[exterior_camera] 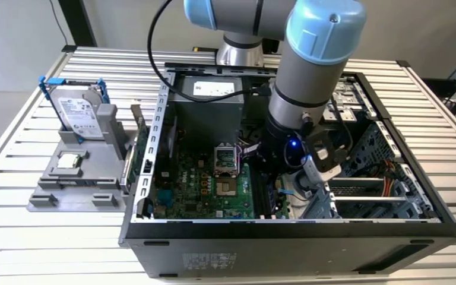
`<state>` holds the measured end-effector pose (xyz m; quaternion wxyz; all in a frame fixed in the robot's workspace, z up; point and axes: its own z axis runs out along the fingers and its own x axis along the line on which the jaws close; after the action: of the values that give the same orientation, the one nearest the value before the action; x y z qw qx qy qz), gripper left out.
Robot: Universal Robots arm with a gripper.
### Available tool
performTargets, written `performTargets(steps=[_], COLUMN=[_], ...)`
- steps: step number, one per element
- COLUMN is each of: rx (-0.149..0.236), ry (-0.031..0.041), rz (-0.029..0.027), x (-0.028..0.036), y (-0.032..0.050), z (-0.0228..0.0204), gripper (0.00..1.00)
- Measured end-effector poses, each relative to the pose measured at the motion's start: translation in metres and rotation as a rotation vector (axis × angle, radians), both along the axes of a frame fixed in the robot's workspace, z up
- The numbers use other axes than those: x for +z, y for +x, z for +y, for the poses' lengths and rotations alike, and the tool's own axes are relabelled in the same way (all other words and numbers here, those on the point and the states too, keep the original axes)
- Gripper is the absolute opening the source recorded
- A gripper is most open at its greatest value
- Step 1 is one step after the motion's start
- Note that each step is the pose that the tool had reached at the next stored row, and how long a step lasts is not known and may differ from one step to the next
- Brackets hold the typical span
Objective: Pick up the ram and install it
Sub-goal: 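Press down the ram until it locks into place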
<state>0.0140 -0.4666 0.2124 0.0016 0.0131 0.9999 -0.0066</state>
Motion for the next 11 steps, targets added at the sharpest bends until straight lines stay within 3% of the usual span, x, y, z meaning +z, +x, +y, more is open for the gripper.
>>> performTargets(steps=[11], rx=[0.000], ry=[-0.0003], rz=[0.0031], x=[-0.0062], y=[0.0000], z=[-0.0001], gripper=[0.00])
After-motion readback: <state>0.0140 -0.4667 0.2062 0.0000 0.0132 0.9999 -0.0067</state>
